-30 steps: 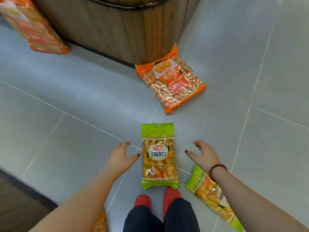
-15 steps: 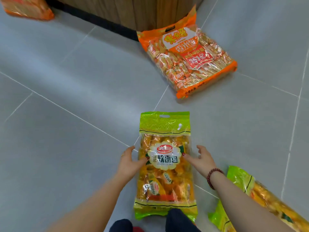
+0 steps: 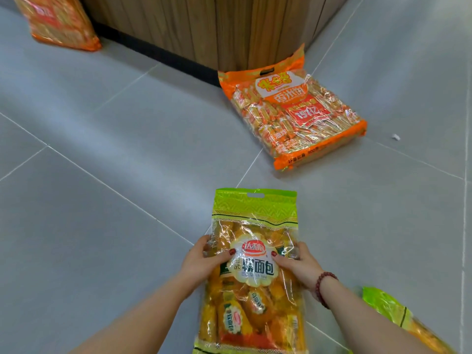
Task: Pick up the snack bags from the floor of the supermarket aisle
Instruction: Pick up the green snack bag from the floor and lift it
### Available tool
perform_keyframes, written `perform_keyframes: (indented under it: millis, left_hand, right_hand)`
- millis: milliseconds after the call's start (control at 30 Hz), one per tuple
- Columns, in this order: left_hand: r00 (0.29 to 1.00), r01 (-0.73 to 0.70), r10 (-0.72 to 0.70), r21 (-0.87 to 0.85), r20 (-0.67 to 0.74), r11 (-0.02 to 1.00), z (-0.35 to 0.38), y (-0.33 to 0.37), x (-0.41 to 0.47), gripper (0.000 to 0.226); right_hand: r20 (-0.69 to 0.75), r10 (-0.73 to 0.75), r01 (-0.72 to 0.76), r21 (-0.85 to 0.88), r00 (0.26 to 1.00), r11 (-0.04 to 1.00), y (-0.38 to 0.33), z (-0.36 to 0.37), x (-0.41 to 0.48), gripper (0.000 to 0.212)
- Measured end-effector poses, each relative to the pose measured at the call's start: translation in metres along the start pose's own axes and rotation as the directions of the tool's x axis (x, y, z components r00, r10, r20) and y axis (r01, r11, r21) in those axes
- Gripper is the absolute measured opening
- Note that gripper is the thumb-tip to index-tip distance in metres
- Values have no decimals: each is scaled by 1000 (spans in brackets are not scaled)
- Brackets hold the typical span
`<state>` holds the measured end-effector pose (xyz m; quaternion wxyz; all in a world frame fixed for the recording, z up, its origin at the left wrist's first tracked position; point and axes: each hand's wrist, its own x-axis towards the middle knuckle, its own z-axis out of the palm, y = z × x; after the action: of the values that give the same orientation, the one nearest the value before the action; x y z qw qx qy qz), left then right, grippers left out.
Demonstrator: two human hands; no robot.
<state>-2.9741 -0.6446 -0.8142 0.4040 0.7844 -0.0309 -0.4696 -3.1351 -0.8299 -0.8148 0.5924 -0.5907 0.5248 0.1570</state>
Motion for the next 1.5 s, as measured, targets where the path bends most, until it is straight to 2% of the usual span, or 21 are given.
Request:
perform_keyframes:
  millis: [133,200,500,600,767,933,1100,1200,1300,1367,1500]
  left_hand:
    - [999,-32,31,-70,-25,997,3,3,-3,51]
    - [998,-49,46,-64,-36,997,2,9,-4,44]
    - [988,-125,125,7,-87,992,-37,95,-70,52]
    - [988,-127,127,6,-91,992,-58,143,-115,62]
    - [980,-172,172,7,-98,985,-97,240,-204,66]
    - [962,-246,245,6,-119,969,-142,348,-296,59]
    - [916,-351,348,25,-197,936,-190,449,-386,60]
    - [889,-396,388,19,-244,918,-226,495,-432,61]
    - [840,-472,449,-2,-304,882,-268,532,-470,52]
    - [805,-506,477,12,-354,862,-302,553,-488,50]
    - [751,-559,513,15,-416,829,-378,584,-505,54]
  right_hand:
    - [-23,-1,1,15,1000,1000,-2,3,-3,77]
    - [-49,-12,12,16,999,1000,-8,2,-6,71]
    - [-80,-95,99,40,992,994,-85,-23,-89,66]
    - [-98,-122,126,42,988,991,-122,-39,-139,65]
    - [-117,-175,182,55,978,982,-204,-69,-240,61]
    - [-114,-258,266,64,959,962,-299,-103,-343,82]
    - [-100,-410,413,9,907,911,-398,-129,-441,99]
    - [-58,-487,488,8,871,873,-459,-135,-489,87]
    - [-23,-568,568,-20,823,823,-518,-127,-522,68]
    - [-17,-612,611,-37,791,791,-559,-114,-541,68]
    - [21,-694,694,-54,719,718,-638,-73,-561,81]
